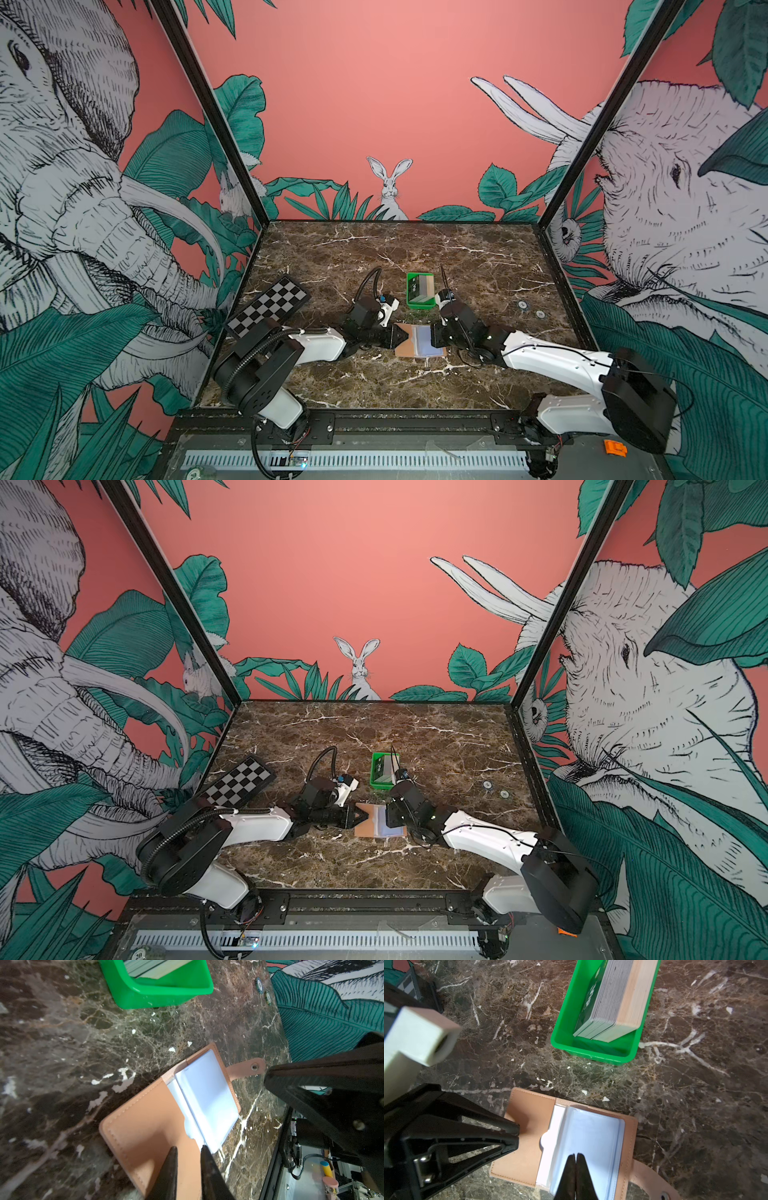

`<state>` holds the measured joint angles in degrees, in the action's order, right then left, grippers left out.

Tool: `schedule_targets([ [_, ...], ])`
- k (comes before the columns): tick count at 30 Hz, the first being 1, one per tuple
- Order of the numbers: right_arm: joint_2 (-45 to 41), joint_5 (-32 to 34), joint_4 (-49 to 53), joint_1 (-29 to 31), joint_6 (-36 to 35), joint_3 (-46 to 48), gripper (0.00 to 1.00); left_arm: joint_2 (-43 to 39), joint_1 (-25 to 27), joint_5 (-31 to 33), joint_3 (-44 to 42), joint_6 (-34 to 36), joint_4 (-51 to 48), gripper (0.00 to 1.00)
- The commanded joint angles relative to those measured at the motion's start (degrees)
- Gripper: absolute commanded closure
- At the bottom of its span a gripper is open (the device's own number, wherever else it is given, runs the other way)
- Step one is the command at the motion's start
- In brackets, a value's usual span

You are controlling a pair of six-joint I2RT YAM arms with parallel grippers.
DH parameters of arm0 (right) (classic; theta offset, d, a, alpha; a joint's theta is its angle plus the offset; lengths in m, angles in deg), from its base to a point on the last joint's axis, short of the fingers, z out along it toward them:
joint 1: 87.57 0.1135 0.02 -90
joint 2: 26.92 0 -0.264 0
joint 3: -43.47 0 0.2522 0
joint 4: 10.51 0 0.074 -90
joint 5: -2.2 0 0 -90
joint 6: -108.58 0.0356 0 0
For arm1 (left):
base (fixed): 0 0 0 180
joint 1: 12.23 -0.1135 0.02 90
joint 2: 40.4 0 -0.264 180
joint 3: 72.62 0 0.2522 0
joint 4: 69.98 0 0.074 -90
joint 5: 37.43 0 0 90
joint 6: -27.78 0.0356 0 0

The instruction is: Put the credit cards into the card holder

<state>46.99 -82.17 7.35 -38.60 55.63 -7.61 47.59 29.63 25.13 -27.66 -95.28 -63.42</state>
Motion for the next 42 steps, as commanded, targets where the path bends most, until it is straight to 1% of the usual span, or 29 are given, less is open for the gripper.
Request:
schedule_targets([
  [1,-2.5,0.7,-1.8,0.1,1.7,0.0,0.95,-1.4,0.1,0.0,1.5,2.4,-1.5,0.77],
  [3,-2.2,-1.0,-3.6,0.1,1.9,0.2,0.93,-1.8,0.1,0.7,0.7,1.3,0.0,0.77],
  [6,-0.3,0.1,-2.3,0.1,1.3,-1.6,0.93,-1.2,0.1,-0.5,0.1,-0.6,2.6,0.76],
  [9,0.8,-0.9,0.4,0.1,-0.3,-4.0,0.93,-0.7,0.1,-1.5,0.4,-1.2,3.4,0.76],
  [12,1.5,-0.3,-1.3,0.1,0.6,-2.7,0.92,-0.6,0.4,-1.0,0.6,-0.3,2.4,0.76],
  [15,2.4,-1.5,0.7,0.0,0.5,-3.4,0.92,-1.0,0.6,0.0,1.1,-0.2,-0.7,0.76],
  [19,3.2,-1.8,0.3,0.1,1.9,-2.9,0.93,0.2,0.7,-0.7,1.2,-1.9,0.2,0.75],
  [24,6.6,-3.5,-0.2,0.1,3.1,-3.0,0.96,2.5,1.3,-0.8,2.6,-1.9,-0.6,0.73],
  [27,8.9,-4.7,-1.4,0.0,4.4,-3.0,0.96,2.7,1.6,1.0,3.0,-1.4,-3.6,0.72],
  [29,10.1,-5.3,-1.7,0.0,5.4,-3.0,0.97,2.9,1.7,1.0,2.7,-1.6,-3.6,0.72],
  [34,13.4,-4.4,0.3,0.1,7.2,-3.4,0.98,4.6,1.9,2.1,2.8,-1.8,-5.9,0.72],
  [39,16.8,-3.2,2.0,0.0,8.6,-4.5,1.00,4.4,2.0,5.5,2.1,-1.9,-8.9,0.72],
  [42,17.3,-2.3,2.8,-0.2,9.0,-5.3,1.00,4.4,1.9,5.7,2.5,-2.6,-9.6,0.73],
])
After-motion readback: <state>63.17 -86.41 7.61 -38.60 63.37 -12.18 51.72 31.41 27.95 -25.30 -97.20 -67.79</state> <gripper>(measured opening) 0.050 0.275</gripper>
